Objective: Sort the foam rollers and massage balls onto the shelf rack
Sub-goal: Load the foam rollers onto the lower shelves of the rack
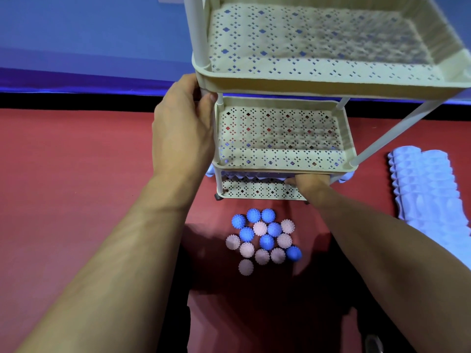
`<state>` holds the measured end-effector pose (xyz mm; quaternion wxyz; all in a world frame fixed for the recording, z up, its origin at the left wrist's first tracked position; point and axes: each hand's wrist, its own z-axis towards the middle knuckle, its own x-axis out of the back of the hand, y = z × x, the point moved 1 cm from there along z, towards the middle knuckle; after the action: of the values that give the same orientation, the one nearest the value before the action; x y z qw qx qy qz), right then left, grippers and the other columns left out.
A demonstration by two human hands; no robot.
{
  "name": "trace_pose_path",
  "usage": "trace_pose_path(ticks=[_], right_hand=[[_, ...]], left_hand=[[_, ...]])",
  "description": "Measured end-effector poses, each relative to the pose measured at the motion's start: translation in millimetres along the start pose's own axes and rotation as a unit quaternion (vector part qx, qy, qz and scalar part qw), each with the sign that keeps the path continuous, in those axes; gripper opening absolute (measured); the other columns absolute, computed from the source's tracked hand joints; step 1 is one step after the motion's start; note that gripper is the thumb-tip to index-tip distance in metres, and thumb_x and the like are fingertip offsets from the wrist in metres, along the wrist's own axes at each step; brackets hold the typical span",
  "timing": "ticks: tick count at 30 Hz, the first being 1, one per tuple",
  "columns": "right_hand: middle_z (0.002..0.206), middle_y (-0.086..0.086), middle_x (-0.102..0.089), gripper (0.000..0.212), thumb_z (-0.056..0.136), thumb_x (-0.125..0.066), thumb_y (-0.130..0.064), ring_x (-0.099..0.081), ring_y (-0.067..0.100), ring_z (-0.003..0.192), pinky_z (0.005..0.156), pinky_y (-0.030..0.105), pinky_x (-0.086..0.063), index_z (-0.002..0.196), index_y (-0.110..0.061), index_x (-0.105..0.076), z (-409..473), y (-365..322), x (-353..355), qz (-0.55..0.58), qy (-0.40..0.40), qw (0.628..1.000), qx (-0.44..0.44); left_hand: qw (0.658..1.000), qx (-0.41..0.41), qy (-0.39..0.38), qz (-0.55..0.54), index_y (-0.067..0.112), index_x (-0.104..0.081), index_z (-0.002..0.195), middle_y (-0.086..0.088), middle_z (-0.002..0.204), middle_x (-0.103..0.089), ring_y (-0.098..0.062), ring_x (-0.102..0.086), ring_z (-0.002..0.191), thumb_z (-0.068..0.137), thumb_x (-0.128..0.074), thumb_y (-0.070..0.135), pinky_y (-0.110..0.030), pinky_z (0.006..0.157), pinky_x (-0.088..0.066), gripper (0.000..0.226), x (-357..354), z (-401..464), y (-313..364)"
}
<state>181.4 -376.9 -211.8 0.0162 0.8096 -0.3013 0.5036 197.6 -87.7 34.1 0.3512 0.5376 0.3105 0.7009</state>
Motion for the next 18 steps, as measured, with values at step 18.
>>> trace_pose_path(ticks=[18], right_hand=[[0.151, 0.008, -0.049, 0.056, 0.098, -0.061, -0.034, -0.047, 0.027, 0.137, 0.113, 0.034, -0.034, 0.147, -0.013, -0.046, -108.9, 73.6, 82.4, -0.058, -0.015, 0.988, 0.143]], left_hand=[[0.968, 0.197, -0.071, 0.134, 0.008, -0.055, 0.121, -0.017, 0.126, -0.058, -0.043, -0.055, 0.119, 0.095, -0.055, 0.052, -0.046, 0.093, -0.044, 0.051, -4.2, -45.3, 32.6]])
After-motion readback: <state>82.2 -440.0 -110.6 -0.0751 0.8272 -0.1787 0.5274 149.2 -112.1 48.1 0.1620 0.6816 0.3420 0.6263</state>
